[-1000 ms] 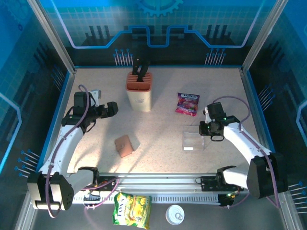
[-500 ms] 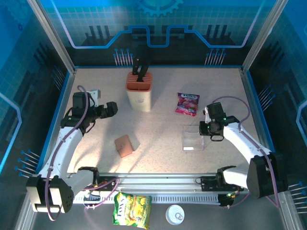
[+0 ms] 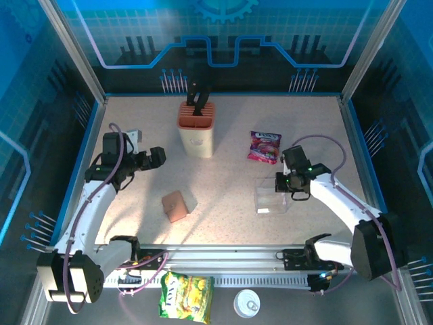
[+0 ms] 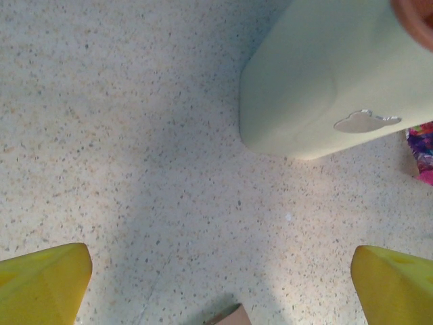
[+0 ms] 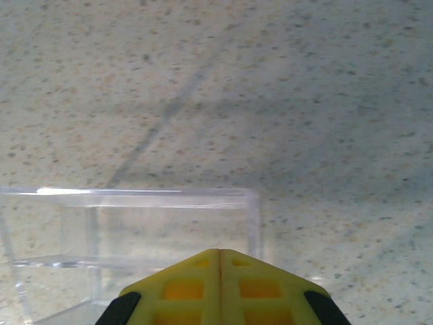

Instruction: Take the credit cards out of the card holder

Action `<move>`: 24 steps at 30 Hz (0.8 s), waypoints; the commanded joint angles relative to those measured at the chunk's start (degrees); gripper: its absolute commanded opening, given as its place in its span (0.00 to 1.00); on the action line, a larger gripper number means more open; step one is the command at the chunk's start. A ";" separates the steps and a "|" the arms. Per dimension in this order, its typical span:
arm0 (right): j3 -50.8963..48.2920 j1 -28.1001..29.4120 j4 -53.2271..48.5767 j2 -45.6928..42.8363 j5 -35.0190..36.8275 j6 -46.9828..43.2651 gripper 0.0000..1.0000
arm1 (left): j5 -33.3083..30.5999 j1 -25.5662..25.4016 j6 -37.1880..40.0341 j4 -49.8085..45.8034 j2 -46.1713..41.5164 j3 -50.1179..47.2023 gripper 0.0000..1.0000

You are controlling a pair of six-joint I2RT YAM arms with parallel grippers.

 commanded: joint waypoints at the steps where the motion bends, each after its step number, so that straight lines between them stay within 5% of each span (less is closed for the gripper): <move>1: 4.43 4.57 -0.42 2.73 2.25 5.52 0.00 | 2.42 -0.44 -2.21 -2.99 -1.03 0.71 0.99; 6: 10.82 9.54 0.50 9.90 2.29 9.15 0.00 | 1.64 -0.43 -2.60 -0.92 -3.79 -2.19 0.99; 11: 11.95 8.57 -2.90 9.71 3.17 6.12 0.00 | 0.78 -0.34 -2.86 -0.50 -5.54 -3.18 0.99; 17: 7.94 2.64 -6.02 5.41 1.40 -1.02 0.27 | -0.34 -0.42 -2.12 -0.50 -5.87 -2.84 0.99; 24: 4.88 -2.99 -5.76 5.11 -1.95 -5.17 0.31 | -0.28 -0.45 -2.09 -0.97 -6.49 -3.21 0.99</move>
